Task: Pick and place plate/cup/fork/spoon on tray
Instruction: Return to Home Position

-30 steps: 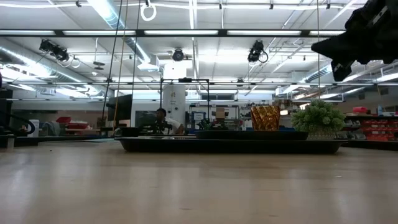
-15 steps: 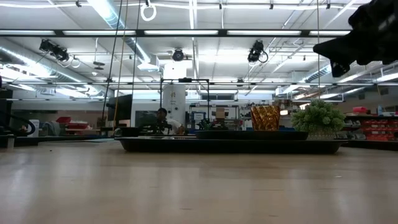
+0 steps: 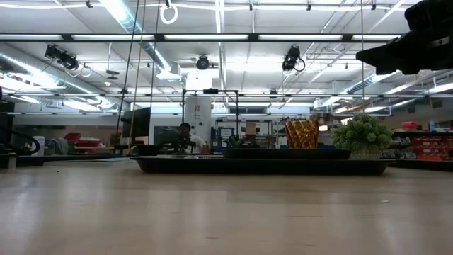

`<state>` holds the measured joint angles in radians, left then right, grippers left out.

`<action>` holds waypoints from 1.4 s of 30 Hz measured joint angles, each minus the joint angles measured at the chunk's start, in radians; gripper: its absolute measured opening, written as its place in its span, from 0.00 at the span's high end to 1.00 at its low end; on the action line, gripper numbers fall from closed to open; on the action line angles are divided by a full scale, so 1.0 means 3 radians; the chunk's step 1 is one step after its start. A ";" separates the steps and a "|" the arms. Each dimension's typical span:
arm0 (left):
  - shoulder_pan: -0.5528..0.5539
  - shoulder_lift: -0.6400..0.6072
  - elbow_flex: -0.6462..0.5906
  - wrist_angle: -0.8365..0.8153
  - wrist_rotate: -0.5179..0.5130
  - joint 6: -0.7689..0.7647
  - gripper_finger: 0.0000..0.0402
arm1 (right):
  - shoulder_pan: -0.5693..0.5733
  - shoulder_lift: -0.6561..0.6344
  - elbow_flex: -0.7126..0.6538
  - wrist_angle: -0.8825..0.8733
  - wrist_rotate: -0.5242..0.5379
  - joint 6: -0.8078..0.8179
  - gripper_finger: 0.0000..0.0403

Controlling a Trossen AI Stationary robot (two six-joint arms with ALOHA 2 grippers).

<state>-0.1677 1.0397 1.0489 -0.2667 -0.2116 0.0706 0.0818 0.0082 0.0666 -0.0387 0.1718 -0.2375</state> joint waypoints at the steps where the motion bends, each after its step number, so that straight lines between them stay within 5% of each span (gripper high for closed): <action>1: 0.0000 0.0000 0.0000 -0.0003 0.0000 -0.0076 0.95 | 0.0000 0.0000 0.0000 0.0000 -0.0002 -0.0001 0.96; 11: 0.0000 0.0001 0.0001 0.0049 -0.0002 -0.0840 0.95 | 0.0000 0.0000 0.0000 0.0000 -0.0003 -0.0004 0.96; 19: 0.0005 -0.0008 -0.0172 -0.0018 -0.0305 -0.0483 0.95 | 0.0000 0.0000 0.0001 0.0000 -0.0005 -0.0004 0.96; 22: -0.0026 -0.0167 -0.0569 0.0176 -0.0267 -0.0459 0.95 | 0.0000 0.0000 0.0001 0.0000 -0.0005 -0.0004 0.96; 31: -0.0129 -0.0680 -0.2147 0.2268 0.0044 -0.0428 0.95 | 0.0000 0.0000 0.0001 0.0018 -0.0005 -0.0004 0.96; 42: -0.0131 -0.1810 -0.3311 0.2752 0.0061 -0.0258 0.95 | 0.0000 0.0000 0.0003 0.0024 -0.0006 -0.0004 0.96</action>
<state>-0.2070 0.4966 0.0555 0.5590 -0.1932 -0.0068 0.0818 0.0082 0.0673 -0.0315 0.1699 -0.2386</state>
